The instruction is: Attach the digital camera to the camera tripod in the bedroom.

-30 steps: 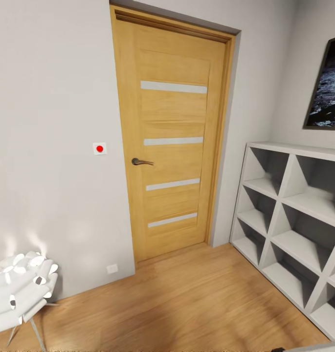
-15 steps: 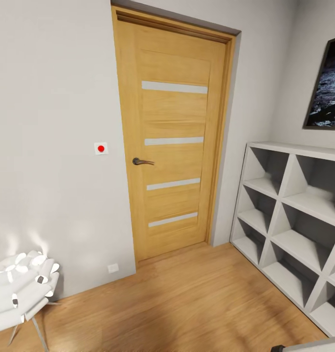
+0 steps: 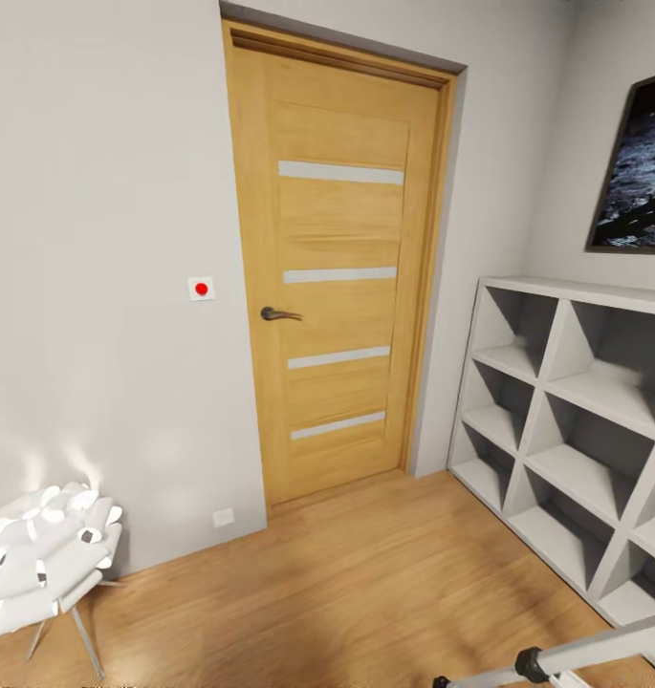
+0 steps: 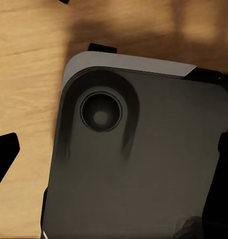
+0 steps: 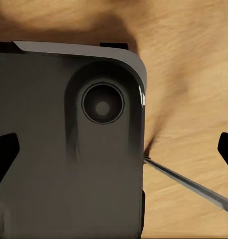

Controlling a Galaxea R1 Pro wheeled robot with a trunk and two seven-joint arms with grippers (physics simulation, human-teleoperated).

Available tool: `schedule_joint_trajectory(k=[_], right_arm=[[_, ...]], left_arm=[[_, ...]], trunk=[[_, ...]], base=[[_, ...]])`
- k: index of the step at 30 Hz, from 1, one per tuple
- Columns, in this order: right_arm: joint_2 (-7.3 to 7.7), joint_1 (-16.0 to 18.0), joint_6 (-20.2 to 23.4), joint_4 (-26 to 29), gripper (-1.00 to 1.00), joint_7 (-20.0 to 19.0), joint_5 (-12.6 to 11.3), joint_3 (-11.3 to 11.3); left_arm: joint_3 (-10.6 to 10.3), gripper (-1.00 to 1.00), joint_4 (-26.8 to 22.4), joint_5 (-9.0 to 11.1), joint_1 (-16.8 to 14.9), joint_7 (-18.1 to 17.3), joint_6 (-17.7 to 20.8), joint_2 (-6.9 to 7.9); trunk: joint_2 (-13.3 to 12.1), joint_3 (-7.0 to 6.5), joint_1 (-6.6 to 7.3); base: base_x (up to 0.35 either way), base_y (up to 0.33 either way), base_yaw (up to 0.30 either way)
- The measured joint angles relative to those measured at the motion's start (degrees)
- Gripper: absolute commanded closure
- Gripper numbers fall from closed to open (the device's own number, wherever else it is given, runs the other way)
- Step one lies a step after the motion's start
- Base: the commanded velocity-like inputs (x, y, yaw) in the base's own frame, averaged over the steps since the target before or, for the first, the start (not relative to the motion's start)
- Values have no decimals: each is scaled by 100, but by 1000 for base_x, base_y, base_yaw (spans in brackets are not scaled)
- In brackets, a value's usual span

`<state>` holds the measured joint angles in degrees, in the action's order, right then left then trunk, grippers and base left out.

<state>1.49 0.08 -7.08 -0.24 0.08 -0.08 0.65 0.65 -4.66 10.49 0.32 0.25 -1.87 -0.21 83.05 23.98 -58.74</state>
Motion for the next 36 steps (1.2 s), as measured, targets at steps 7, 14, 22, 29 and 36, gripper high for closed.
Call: schedule_joint_trajectory(k=[7, 14, 22, 29, 36], right_arm=[[0, 0, -2, 0, -100, 0, 0, -1], [0, 0, -1, 0, -100, 0, 0, -1], [0, 0, -6, 0, -100, 0, 0, -1], [0, 0, -10, 0, -100, 0, 1, 0], [0, 0, -10, 0, -100, 0, 5, -1]], left_arm=[[-5, -100, 4, -3, 0, -1, 0, 4], [-6, -100, 6, -1, 0, -1, 0, 5], [-1, -100, 1, 1, 0, 6, 0, 5], [-6, -100, 1, 0, 0, 6, 0, 5], [-6, -100, 2, 0, 0, 1, 0, 5]], trunk=[[0, 0, 1], [1, 0, 1], [0, 0, 0], [0, 0, 1], [1, 0, 1]], base=[[-33, 0, 0], [-2, 0, 0], [-55, 0, 0], [-16, 0, 0], [-2, 0, 0]])
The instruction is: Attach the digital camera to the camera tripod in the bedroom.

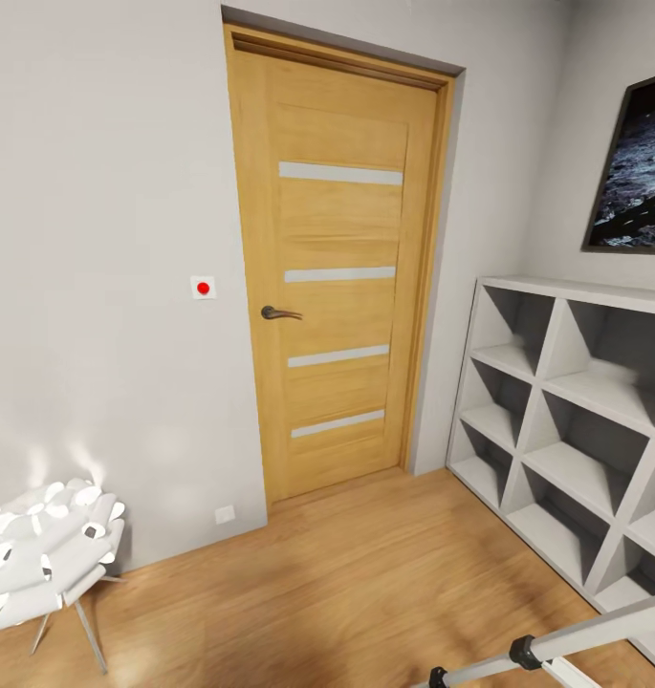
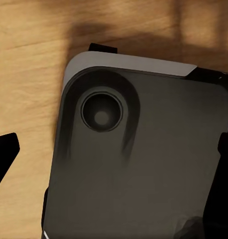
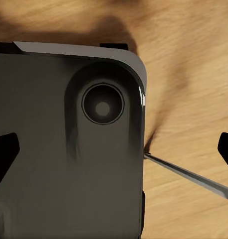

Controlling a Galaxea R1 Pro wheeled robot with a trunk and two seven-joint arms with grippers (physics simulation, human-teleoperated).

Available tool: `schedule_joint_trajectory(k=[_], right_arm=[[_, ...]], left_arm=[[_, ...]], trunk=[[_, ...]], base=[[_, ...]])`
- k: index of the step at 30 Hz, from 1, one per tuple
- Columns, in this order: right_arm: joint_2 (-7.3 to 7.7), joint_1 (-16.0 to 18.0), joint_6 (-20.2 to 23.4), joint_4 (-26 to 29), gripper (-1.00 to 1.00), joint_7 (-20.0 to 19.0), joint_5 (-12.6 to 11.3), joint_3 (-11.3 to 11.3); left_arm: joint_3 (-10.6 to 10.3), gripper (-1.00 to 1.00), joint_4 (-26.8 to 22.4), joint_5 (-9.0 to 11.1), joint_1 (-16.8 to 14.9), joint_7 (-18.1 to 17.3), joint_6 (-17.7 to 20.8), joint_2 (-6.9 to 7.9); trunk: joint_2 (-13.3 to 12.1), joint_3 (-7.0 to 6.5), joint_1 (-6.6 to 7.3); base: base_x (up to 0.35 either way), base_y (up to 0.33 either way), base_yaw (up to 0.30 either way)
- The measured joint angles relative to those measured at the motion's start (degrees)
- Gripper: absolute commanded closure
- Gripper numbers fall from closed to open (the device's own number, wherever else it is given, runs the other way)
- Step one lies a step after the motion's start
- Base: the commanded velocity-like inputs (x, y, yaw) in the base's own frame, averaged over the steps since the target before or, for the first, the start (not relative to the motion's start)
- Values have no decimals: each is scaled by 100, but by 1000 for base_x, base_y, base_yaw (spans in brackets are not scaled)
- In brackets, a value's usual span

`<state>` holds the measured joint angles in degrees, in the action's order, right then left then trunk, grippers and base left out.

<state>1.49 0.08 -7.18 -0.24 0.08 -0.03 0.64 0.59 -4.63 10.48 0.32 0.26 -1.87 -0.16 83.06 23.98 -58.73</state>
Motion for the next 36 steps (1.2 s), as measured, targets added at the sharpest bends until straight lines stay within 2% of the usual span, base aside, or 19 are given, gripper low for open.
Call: schedule_joint_trajectory(k=[14, 18, 20, 22, 23, 24, 26, 29, 30, 35, 36], right_arm=[[13, 0, -7, 17, -100, 3, 5, -5], [22, 3, 4, 151, -100, -57, 108, 4], [21, 8, 17, 311, -100, -74, 188, 5], [14, 13, 79, 698, -100, -89, 395, 8], [11, 17, 258, 1136, -100, -98, 767, 6], [6, 17, 452, 1469, -100, -107, 1066, 0], [5, 23, 687, 1857, -100, -122, 1331, -14], [5, 51, 1065, 2543, -100, -161, 1526, -41], [0, 89, 1371, 3013, -100, -188, 1567, -54], [-32, 248, 2313, 4211, -100, -260, 1445, -71], [-55, 384, 3284, 4927, -100, -450, 1128, -73]], left_arm=[[-8, -100, -2, 7, 0, 2, -1, 7], [-9, -100, -34, 8, 0, -3, -1, 8], [-12, -100, -116, 4, 0, 3, 9, 8], [-11, -100, -391, 5, -1, 10, 54, 13], [-11, -100, -753, 41, -4, 14, 158, 42], [-11, -100, -1044, 79, -4, 17, 310, 58], [-11, -100, -1402, 149, -10, 19, 595, 69], [-12, -100, -2039, 292, -20, 22, 1317, 83], [-15, -100, -2453, 371, -52, 24, 1871, 103], [-10, -100, -3462, 496, -393, 28, 3195, 154], [-6, -100, -4088, 549, -566, 28, 3946, 108]], trunk=[[0, 0, 0], [0, -1, 0], [0, -1, 0], [0, -1, 0], [-1, -3, 0], [-1, -3, 0], [-1, -3, 0], [-1, -3, 0], [-2, -6, 0], [-2, -5, 0], [-2, -1, 0]], base=[[0, 0, 0], [0, 0, 0], [0, 0, 0], [0, 0, 0], [0, 0, 0], [0, 0, 0], [0, 0, 0], [0, 0, 0], [0, 0, 0], [0, 0, 0], [0, 0, 0]])
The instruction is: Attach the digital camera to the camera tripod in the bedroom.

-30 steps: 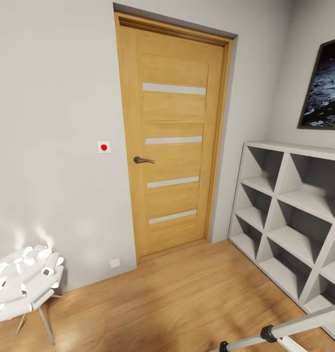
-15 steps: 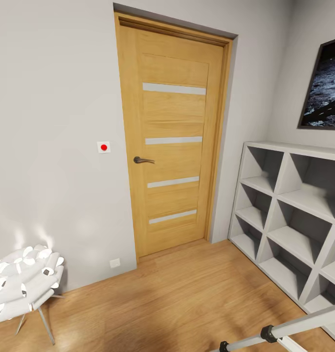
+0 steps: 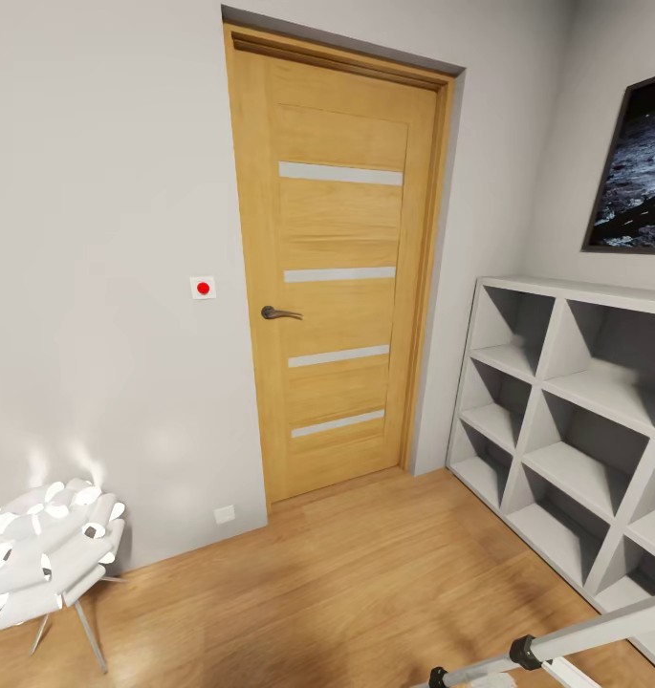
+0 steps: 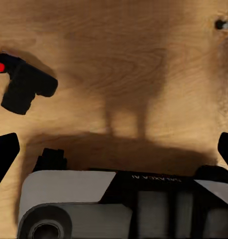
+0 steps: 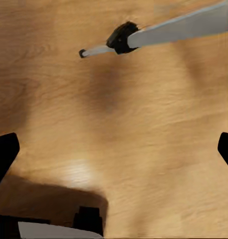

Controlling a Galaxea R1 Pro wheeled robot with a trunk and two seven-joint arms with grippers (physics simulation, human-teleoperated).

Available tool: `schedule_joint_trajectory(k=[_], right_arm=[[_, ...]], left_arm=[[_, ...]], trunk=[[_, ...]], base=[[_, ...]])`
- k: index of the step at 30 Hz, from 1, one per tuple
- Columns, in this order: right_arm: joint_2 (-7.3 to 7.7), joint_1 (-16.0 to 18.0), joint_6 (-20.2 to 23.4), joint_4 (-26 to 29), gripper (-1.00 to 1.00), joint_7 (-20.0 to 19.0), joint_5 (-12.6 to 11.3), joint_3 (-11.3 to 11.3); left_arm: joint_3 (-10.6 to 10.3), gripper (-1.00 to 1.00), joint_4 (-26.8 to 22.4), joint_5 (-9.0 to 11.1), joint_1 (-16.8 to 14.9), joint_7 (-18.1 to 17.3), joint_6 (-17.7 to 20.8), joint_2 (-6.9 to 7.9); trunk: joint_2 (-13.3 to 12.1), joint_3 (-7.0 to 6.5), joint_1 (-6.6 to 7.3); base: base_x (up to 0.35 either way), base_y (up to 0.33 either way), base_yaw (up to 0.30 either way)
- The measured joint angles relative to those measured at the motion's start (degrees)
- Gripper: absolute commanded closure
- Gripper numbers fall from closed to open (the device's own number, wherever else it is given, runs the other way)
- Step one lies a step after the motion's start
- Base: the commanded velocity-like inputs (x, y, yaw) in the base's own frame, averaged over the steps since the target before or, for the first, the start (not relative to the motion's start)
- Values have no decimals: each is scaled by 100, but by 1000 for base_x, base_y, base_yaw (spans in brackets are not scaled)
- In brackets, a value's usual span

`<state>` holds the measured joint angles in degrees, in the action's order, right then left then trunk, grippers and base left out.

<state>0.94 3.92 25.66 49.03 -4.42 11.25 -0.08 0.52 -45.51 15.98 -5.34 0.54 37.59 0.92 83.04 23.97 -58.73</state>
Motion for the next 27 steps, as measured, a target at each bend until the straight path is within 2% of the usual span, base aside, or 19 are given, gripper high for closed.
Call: schedule_joint_trajectory(k=[1, 5, 8, 9, 10, 14, 15, 19, 27], right_arm=[[-3, 63, 375, 662, -100, -146, -154, 2], [-10, 97, 922, 1120, -100, -522, -423, 8], [-21, 110, 1171, 1432, -100, -772, -538, 14], [-26, 115, 1269, 1558, -100, -881, -577, 25], [-32, 121, 1385, 1705, -100, -1029, -631, 45], [-33, 122, 1427, 1745, -100, -1098, -663, 29], [-33, 123, 1433, 1751, -100, -1108, -668, 19], [-33, 123, 1441, 1758, -100, -1123, -672, -1], [-27, 123, 1445, 1763, -100, -1134, -676, -11]], left_arm=[[0, -100, -277, 27, -522, -4, 162, -29], [2, -100, -558, 90, -718, -5, 319, -94], [-1, -100, -739, 189, -892, -7, 389, -140], [-3, -100, -878, 266, -982, -7, 420, -160], [-6, -100, -1319, 404, -1109, -5, 478, -186], [-10, -100, -2019, 425, -1157, 48, 763, -196], [-9, -100, -2290, 436, -1164, 80, 981, -199], [-9, -100, -2736, 456, -1172, 142, 1439, -216], [-30, -100, -2927, 386, -1176, 224, 1651, -443]], trunk=[[0, -4, 0], [0, -2, 0], [0, -2, 0], [0, -3, 0], [0, -3, 0], [0, -2, 0], [0, -2, 0], [0, -2, 0], [0, -2, 0]], base=[[0, 0, 0], [0, 0, 0], [0, 0, 0], [0, 0, 0], [0, 0, 0], [0, 0, 0], [0, 0, 0], [0, 0, 0], [0, 0, 0]])
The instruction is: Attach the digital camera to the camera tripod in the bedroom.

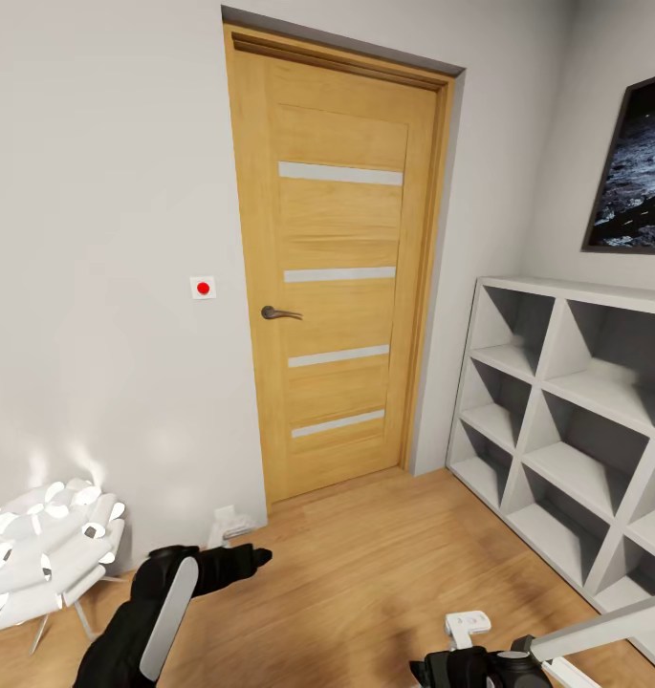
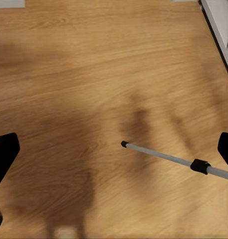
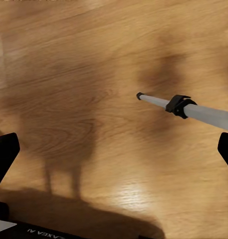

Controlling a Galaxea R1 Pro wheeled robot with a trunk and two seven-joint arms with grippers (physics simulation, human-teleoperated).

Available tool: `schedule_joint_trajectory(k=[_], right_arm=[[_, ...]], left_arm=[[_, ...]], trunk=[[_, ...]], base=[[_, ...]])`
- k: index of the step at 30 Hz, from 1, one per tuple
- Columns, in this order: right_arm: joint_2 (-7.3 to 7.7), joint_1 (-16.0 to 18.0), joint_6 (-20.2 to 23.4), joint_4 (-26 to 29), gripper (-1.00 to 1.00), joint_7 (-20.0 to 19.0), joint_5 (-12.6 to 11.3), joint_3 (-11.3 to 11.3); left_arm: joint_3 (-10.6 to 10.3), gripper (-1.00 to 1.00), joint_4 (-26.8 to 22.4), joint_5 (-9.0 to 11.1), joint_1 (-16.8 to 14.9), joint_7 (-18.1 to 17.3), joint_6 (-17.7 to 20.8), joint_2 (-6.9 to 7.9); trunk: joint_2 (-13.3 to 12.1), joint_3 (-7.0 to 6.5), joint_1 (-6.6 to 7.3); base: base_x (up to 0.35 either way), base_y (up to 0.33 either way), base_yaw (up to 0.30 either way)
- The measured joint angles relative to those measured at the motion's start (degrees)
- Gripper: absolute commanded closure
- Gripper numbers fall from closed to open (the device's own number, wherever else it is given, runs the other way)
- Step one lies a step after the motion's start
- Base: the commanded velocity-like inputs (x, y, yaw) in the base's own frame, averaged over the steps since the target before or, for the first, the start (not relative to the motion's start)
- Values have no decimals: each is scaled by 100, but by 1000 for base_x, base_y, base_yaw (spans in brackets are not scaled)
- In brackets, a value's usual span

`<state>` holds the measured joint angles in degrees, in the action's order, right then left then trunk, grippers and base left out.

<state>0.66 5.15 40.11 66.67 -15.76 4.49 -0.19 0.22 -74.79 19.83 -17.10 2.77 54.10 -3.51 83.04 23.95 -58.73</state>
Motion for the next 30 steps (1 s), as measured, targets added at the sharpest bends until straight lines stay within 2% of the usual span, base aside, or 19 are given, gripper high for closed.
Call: schedule_joint_trajectory(k=[6, 9, 11, 30], right_arm=[[2, 0, 0, 4, -100, 5, 9, -2], [6, 0, 1, 5, -100, 7, 11, 2], [10, 0, 1, 6, -100, 7, 12, 0], [12, 0, 1, 6, -100, 8, 9, -3]], left_arm=[[-30, -100, -28, -60, 0, 281, 25, -80], [-87, -100, -8, -53, 0, 716, 23, -167], [-106, -100, 7, -51, -1, 861, 22, -206], [-123, -100, 15, -22, -1, 1010, 22, -246]], trunk=[[0, 0, 0], [0, 0, 0], [0, 0, 0], [0, 0, 0]], base=[[0, 0, 0], [0, 0, 0], [0, 0, 0], [0, 0, 0]])
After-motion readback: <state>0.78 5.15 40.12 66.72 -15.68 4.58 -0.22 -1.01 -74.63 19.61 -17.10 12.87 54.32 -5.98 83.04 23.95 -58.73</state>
